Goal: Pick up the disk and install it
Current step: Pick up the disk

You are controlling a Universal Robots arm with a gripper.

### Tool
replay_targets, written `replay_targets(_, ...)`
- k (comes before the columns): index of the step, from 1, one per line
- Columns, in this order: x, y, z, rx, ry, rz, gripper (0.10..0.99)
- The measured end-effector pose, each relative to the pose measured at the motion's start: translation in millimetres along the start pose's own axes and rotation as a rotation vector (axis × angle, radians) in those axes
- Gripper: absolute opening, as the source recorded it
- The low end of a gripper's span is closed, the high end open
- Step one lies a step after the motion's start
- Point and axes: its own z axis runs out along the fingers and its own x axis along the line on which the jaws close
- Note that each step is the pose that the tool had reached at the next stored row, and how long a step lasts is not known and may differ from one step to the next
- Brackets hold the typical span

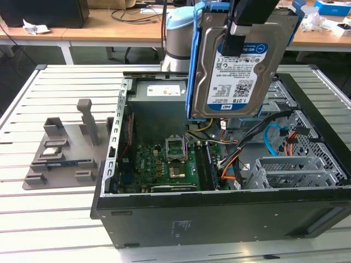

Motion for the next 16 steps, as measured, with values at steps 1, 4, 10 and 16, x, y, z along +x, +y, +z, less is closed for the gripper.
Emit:
replay_targets(1, 0.0, -2.3, 2.4, 0.000, 0.0000, 0.000, 0.365)
replay_targets(4, 0.3, -6.0, 6.1, 0.000, 0.0000, 0.000, 0.365)
replay_targets(10, 0.8, -15.4, 13.5, 0.000, 0.0002, 0.000, 0.365)
replay_targets(16, 1.1, -27.5, 20.0, 0.000, 0.0001, 0.000, 0.365)
